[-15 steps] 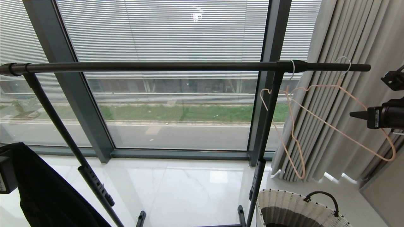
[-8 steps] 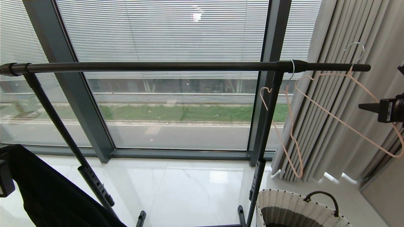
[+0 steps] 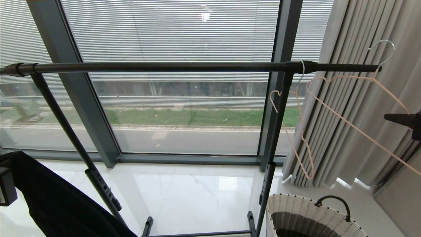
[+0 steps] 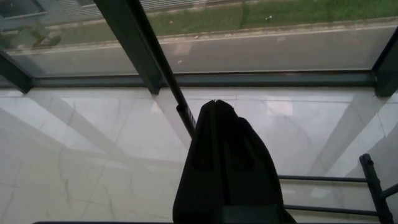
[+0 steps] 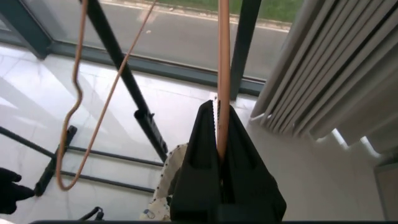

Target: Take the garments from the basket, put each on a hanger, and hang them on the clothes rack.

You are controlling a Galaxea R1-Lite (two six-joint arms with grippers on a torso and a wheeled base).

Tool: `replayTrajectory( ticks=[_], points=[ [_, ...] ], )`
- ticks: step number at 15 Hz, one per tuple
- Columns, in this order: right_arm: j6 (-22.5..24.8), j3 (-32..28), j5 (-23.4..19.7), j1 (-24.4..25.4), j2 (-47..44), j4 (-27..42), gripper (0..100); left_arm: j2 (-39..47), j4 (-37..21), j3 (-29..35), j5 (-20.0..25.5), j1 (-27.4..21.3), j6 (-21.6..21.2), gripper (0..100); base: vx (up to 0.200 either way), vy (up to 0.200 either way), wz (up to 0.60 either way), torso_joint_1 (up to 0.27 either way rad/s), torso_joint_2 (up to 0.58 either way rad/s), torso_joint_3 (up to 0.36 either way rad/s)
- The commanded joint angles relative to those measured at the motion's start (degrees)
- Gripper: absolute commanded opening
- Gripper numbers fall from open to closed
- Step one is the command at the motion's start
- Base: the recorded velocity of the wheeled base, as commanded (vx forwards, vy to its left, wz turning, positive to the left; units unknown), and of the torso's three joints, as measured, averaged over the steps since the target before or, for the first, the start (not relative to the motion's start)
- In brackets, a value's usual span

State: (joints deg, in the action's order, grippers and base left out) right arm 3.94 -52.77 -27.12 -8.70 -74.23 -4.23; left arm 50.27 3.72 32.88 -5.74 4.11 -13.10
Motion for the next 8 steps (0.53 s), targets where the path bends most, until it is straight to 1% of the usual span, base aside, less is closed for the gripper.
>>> replayTrajectory(
  ticks=[1,3,6,8],
  points=[
    [0.02,2.5,-0.74,0.0,4.88,0.1,0,0.09,0.06,-0.01,0.03,0.02,0.01,0,-0.2,0.0,0.0,-0.002,0.01,0.007],
    [0.02,4.96,-1.88,0.0,7.96,0.19,0,0.09,0.06,-0.09,0.03,0.02,0.01,0,-0.2,0.0,0.0,-0.012,0.0,0.002],
    [0.02,6.72,-5.13,0.09,11.65,0.36,0,0.0,0.06,-0.09,0.03,0.02,0.01,0,-0.2,0.0,0.0,0.002,0.0,0.002],
    [0.11,6.98,-8.56,0.09,13.85,0.54,0,-0.09,0.06,-0.09,0.03,0.02,0.01,0,-0.2,0.0,0.0,0.0,-0.01,0.0]
  ],
)
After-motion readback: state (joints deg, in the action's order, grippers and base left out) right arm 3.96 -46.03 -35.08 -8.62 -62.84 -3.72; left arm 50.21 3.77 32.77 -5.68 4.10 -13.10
